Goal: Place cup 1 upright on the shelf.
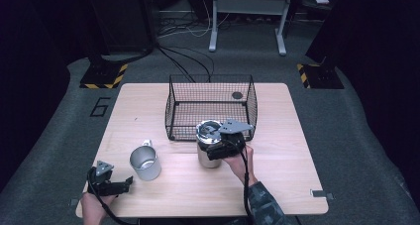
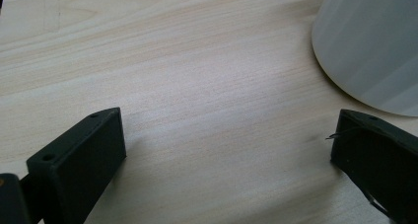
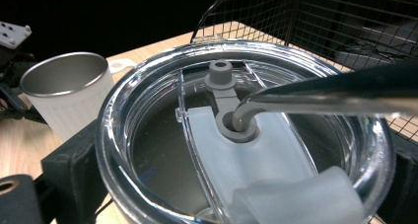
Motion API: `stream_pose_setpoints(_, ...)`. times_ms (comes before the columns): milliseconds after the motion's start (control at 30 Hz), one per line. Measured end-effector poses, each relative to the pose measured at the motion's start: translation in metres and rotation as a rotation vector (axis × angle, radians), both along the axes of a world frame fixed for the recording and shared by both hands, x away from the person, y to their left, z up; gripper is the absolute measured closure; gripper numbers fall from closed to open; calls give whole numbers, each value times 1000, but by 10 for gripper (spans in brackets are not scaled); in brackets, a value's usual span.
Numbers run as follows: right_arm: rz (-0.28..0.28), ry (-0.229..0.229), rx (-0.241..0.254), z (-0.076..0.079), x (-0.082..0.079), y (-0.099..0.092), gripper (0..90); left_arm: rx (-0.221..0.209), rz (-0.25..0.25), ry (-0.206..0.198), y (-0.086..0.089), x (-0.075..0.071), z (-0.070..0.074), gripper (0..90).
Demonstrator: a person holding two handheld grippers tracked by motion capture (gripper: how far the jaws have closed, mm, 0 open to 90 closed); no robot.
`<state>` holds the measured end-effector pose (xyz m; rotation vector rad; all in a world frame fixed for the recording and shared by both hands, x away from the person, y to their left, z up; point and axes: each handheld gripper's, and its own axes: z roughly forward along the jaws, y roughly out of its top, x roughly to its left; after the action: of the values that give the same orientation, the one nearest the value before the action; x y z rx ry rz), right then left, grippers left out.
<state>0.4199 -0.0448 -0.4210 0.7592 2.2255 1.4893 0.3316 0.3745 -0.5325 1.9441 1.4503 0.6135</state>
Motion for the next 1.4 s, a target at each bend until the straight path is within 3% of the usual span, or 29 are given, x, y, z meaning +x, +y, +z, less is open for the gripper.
stream_pose_setpoints(433,-7,-4,11,18,-3,-8,36,0,0,0,0,0,0,1)
stream_pose_setpoints(1400,-41,-31,41,75,-2,-35,36,0,0,0,0,0,0,2)
